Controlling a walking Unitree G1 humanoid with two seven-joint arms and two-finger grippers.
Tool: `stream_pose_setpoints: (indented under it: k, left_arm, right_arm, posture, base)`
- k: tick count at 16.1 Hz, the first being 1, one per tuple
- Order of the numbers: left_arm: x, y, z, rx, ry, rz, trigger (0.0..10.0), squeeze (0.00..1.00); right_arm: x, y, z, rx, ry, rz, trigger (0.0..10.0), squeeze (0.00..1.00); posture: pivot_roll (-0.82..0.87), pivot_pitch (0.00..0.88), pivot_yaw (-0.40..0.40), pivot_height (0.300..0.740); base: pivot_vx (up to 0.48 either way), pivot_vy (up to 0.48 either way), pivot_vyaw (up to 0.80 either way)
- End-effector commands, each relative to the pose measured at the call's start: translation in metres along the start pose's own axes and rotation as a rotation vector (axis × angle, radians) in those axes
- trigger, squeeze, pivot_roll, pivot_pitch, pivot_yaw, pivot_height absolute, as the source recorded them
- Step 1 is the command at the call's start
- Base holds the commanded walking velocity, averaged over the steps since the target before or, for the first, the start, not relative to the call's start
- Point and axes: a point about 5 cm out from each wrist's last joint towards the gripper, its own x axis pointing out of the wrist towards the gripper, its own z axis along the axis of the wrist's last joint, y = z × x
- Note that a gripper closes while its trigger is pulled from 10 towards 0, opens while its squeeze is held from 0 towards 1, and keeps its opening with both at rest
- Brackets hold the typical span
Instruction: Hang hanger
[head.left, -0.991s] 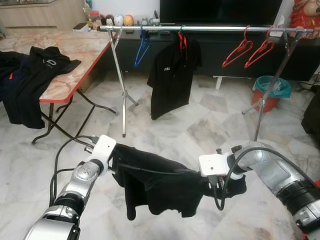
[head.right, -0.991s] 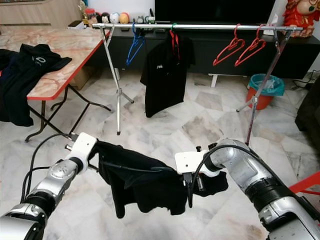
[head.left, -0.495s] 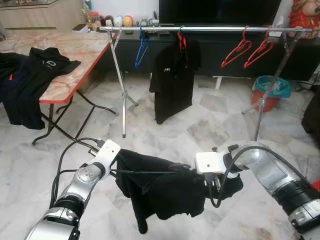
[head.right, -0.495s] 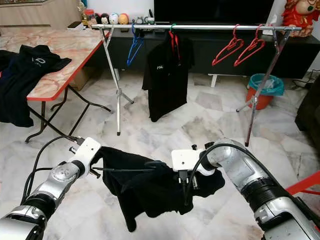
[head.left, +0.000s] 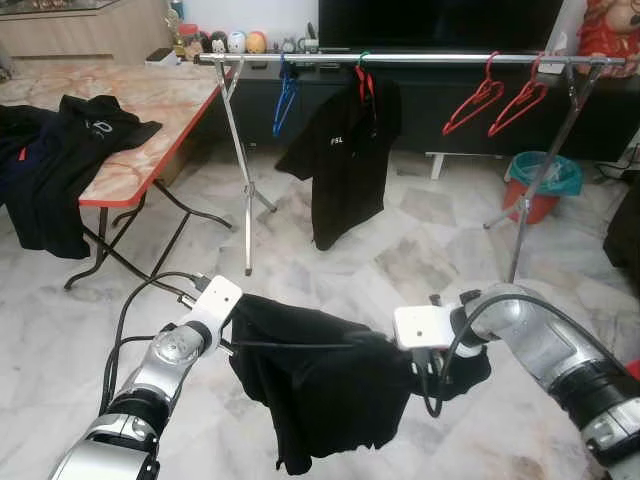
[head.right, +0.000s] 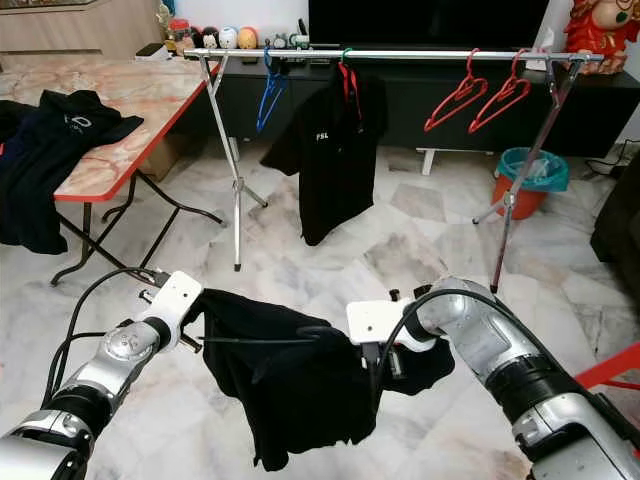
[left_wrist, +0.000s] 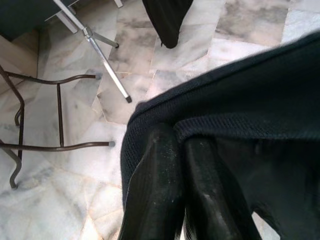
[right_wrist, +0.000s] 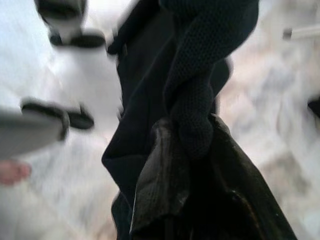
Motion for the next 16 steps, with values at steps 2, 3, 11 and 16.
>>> stream_pose_setpoints:
  k: [2,3,11,16]
  left_arm:
    - [-0.005,0.018,-0.002,0.013,0.017,0.064,10.0,0.0]
    - [-0.005,0.018,-0.003,0.016,0.019,0.06,10.0,0.0]
    - [-0.006,0.012,-0.009,0.026,0.041,0.018,10.0,0.0]
    - [-0.006,0.007,-0.01,0.029,0.042,-0.004,10.0,0.0]
  right_arm:
    - [-0.008,-0.007,-0.01,-0.007,0.074,-0.054,0.0,0.0]
    - [-0.008,-0.01,-0.01,-0.003,0.07,-0.076,0.0,0.0]
    - [-0.008,-0.02,-0.003,0.038,-0.014,-0.191,0.0,0.0]
    - [-0.006,-0.022,0.008,0.063,-0.11,-0.209,0.0,0.0]
  posture:
    - [-0.05,0.0,0.053,0.719]
    - [-0.05,0.0,0.053,0.719]
    - [-0.05,0.0,0.052,0.719]
    - [-0.05,0.0,0.052,0.719]
  base:
    - [0.0,0.0,0.0]
    - [0.0,0.0,0.0]
    - [0.0,0.0,0.0]
    - [0.0,0.0,0.0]
